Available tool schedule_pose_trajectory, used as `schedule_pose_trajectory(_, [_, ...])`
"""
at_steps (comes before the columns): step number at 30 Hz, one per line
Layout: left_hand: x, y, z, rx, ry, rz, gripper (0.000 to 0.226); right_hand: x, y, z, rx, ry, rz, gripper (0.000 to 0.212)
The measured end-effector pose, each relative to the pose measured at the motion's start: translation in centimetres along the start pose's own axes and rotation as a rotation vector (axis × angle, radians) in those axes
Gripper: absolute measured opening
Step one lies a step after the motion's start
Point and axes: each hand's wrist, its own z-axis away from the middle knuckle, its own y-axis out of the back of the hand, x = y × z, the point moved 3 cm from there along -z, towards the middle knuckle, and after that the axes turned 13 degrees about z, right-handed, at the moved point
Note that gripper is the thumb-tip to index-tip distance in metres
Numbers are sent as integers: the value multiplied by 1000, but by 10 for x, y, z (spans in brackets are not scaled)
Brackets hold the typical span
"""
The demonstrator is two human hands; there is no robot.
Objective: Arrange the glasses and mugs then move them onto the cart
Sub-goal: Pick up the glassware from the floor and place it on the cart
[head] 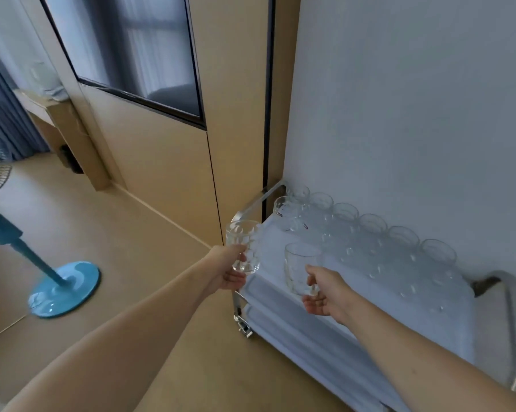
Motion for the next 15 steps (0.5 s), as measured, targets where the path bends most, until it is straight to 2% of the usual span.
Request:
schedule_pose_trajectory(6, [13,8,-39,-110,61,-55,35,10,-18,-10,87,-95,-104,33])
schedule_pose_trajectory(15, [20,-5,-88,-165,132,-81,39,14,-23,-57,139,-167,-153,35])
